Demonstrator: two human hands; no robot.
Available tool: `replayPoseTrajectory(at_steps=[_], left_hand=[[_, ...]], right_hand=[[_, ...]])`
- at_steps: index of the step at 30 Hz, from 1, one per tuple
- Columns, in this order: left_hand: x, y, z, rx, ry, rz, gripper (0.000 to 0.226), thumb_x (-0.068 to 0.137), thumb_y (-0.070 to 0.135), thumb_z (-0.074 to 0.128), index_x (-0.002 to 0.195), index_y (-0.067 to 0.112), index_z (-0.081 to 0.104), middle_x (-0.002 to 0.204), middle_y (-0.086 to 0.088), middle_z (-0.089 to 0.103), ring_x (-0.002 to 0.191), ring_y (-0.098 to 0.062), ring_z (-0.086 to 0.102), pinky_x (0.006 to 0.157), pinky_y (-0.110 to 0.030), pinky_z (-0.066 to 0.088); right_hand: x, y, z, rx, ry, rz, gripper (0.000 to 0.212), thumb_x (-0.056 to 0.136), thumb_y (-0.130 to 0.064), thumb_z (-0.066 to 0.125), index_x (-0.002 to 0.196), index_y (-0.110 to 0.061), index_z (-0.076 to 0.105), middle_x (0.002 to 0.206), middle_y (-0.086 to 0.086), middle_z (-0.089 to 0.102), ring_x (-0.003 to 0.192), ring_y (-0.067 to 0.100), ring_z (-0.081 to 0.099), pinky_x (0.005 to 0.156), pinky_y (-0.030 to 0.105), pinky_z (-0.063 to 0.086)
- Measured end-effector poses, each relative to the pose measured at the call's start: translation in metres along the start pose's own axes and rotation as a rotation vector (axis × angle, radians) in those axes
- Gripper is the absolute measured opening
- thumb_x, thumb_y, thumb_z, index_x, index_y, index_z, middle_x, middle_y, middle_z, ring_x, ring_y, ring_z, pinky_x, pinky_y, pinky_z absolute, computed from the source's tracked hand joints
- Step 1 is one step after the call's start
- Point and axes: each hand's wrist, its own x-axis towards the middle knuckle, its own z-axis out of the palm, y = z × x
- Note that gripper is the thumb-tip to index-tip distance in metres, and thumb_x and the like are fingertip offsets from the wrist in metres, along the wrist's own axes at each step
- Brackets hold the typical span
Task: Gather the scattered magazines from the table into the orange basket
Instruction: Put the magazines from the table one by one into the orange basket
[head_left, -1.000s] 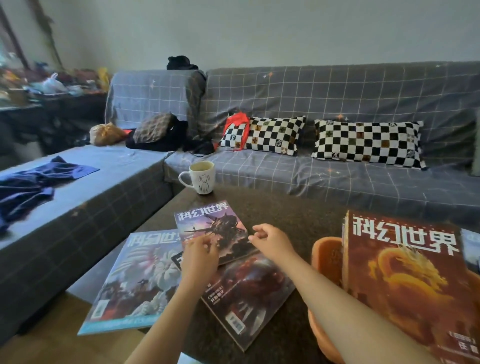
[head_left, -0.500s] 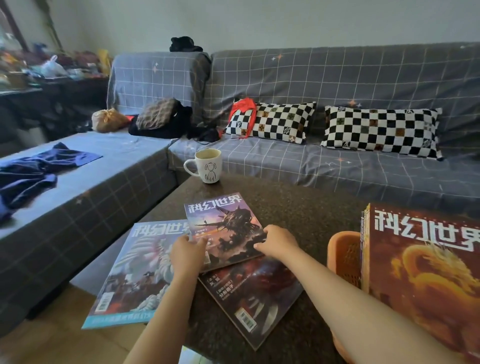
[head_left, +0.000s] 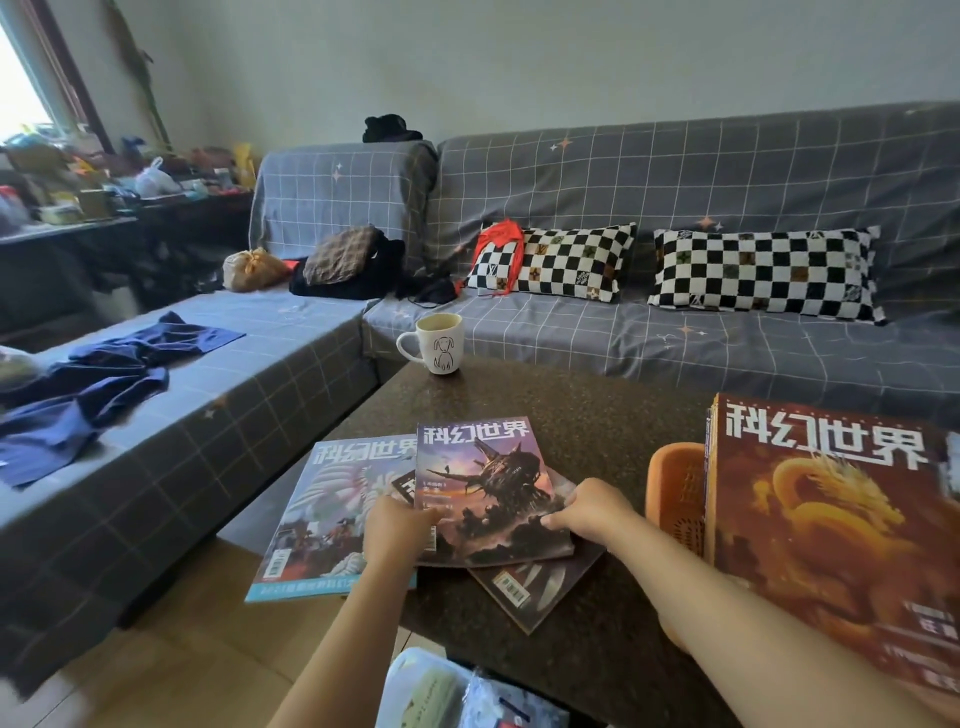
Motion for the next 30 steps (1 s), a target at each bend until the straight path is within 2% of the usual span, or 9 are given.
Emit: replayPoseTrajectory(at_steps=[4, 6, 9, 12, 18, 20, 23, 27, 30], left_hand=[[-0.021, -0.011, -0.005, -0.095, -0.069, 0.003, 0.022, 0.081, 0.029, 0.074, 0.08, 0.011, 0.062, 0.081, -0.009, 0.067, 0.077, -0.023, 0.066, 0.073, -0.037, 0.059], [-0.031, -0.018, -0.011, -0.205, -0.153, 0.001, 0.017, 0.085, 0.025, 0.071, 0.092, 0.013, 0.06, 0.09, -0.009, 0.065, 0.081, -0.025, 0.067, 0.068, -0.038, 0.061], [-0.048, -0.028, -0.022, -0.399, -0.213, 0.004, 0.016, 0.09, 0.019, 0.064, 0.104, 0.012, 0.058, 0.095, -0.012, 0.067, 0.072, -0.021, 0.07, 0.05, -0.026, 0.055], [-0.062, -0.034, -0.034, -0.581, -0.224, 0.033, 0.015, 0.09, 0.016, 0.064, 0.103, 0.011, 0.061, 0.095, -0.015, 0.072, 0.074, -0.025, 0.073, 0.054, -0.029, 0.058], [-0.086, -0.018, -0.046, -0.727, -0.309, 0.218, 0.021, 0.09, 0.019, 0.063, 0.109, 0.011, 0.061, 0.095, -0.013, 0.074, 0.084, -0.031, 0.072, 0.065, -0.038, 0.059], [-0.095, -0.004, -0.043, -0.693, -0.312, 0.287, 0.022, 0.09, 0.021, 0.063, 0.109, 0.012, 0.06, 0.094, -0.011, 0.075, 0.084, -0.031, 0.073, 0.072, -0.042, 0.059], [-0.109, 0.018, -0.033, -0.694, -0.328, 0.353, 0.022, 0.09, 0.021, 0.063, 0.109, 0.012, 0.061, 0.098, -0.013, 0.074, 0.085, -0.031, 0.072, 0.069, -0.04, 0.057], [-0.13, 0.045, -0.007, -0.735, -0.392, 0.395, 0.016, 0.091, 0.02, 0.063, 0.107, 0.017, 0.063, 0.096, -0.01, 0.075, 0.086, -0.031, 0.072, 0.066, -0.038, 0.059], [-0.143, 0.063, 0.018, -0.738, -0.456, 0.419, 0.014, 0.091, 0.019, 0.063, 0.104, 0.022, 0.064, 0.099, -0.009, 0.074, 0.088, -0.03, 0.072, 0.07, -0.044, 0.059]], right_hand=[[-0.022, 0.006, 0.009, 0.066, -0.064, -0.028, 0.023, 0.072, -0.033, 0.077, 0.083, -0.024, 0.058, 0.078, -0.008, 0.06, 0.074, 0.009, 0.056, 0.062, 0.024, 0.042], [-0.033, 0.006, 0.014, 0.02, -0.055, -0.013, 0.028, 0.073, -0.037, 0.075, 0.091, -0.02, 0.062, 0.084, -0.005, 0.059, 0.077, 0.011, 0.057, 0.062, 0.023, 0.044], [-0.043, 0.007, 0.018, 0.027, -0.054, -0.023, 0.04, 0.078, -0.037, 0.071, 0.108, -0.013, 0.061, 0.099, 0.002, 0.064, 0.09, 0.016, 0.06, 0.076, 0.026, 0.05], [-0.055, 0.009, 0.018, 0.146, -0.127, -0.033, 0.039, 0.082, -0.037, 0.067, 0.111, -0.012, 0.06, 0.1, 0.004, 0.067, 0.09, 0.017, 0.063, 0.078, 0.029, 0.055], [-0.078, 0.016, 0.0, 0.921, -0.256, -0.142, 0.034, 0.082, -0.018, 0.068, 0.114, -0.015, 0.059, 0.107, 0.008, 0.068, 0.1, 0.025, 0.062, 0.084, 0.042, 0.052], [-0.084, 0.019, -0.012, 1.047, -0.194, -0.18, 0.039, 0.082, -0.014, 0.068, 0.119, -0.015, 0.056, 0.103, 0.009, 0.069, 0.096, 0.025, 0.063, 0.075, 0.037, 0.051], [-0.093, 0.032, -0.034, 1.055, -0.049, -0.25, 0.043, 0.082, -0.012, 0.067, 0.123, -0.016, 0.053, 0.107, 0.008, 0.068, 0.096, 0.025, 0.063, 0.079, 0.036, 0.051], [-0.107, 0.062, -0.065, 1.027, 0.073, -0.273, 0.023, 0.081, -0.018, 0.07, 0.096, -0.029, 0.056, 0.097, -0.002, 0.067, 0.088, 0.018, 0.064, 0.065, 0.031, 0.05], [-0.113, 0.09, -0.083, 1.017, 0.156, -0.251, 0.032, 0.079, -0.022, 0.071, 0.105, -0.032, 0.054, 0.101, -0.002, 0.065, 0.091, 0.017, 0.062, 0.064, 0.029, 0.048]])
